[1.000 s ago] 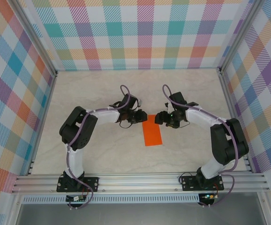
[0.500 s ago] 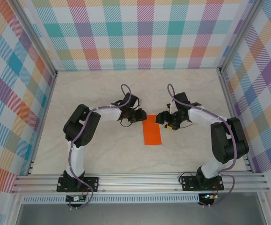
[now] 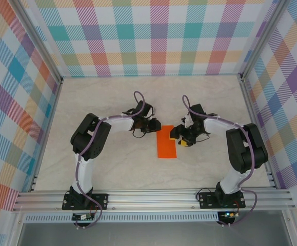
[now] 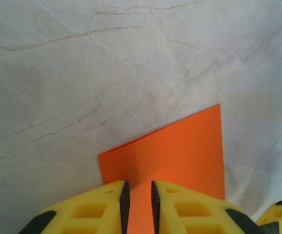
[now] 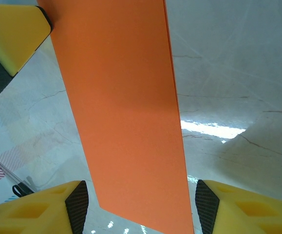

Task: Fold a paper plane with a square sheet of paper (fold left side to right side)
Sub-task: Fold the triangle a second time at the center of the table.

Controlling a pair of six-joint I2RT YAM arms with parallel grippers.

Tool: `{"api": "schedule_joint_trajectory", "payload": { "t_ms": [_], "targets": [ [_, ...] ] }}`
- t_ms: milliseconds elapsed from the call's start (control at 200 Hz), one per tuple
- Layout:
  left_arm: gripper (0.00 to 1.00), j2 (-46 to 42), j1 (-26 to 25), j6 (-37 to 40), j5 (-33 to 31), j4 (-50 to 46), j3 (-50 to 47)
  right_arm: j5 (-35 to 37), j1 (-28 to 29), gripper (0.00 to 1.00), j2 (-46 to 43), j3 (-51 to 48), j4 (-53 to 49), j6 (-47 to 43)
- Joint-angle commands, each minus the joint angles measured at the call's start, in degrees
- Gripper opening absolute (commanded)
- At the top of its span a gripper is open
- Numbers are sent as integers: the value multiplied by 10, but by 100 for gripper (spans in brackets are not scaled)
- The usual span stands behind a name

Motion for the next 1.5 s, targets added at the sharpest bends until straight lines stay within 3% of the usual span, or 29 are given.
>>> {"api": "schedule_joint_trajectory", "payload": {
  "t_ms": [0,145,385,595,865,1055,1495],
  "targets": [
    [22,10,-6,28,-33,-52,13,11,0,62,-1,-3,-15,-1],
    [22,-6,-15,41,-51,-72,13,23,0,62,-11,-9,-12,5],
    [26,-72,-19,30,5,-63,3,32,0,62,-21,-10,-14,7],
    [26,-105,-37,-7,49,-13,-64,25,0,62,-22,-15,-8,9],
    [25,-68,-48,-17,38,-9,-77,23,0,62,-20,-15,-12,5],
    [24,-60,-50,5,-11,-61,-72,3,1,62,-17,-15,-9,5],
    [24,-62,-50,4,-9,-49,-92,-9,17,59,15,3,-15,10]
  ]
}}
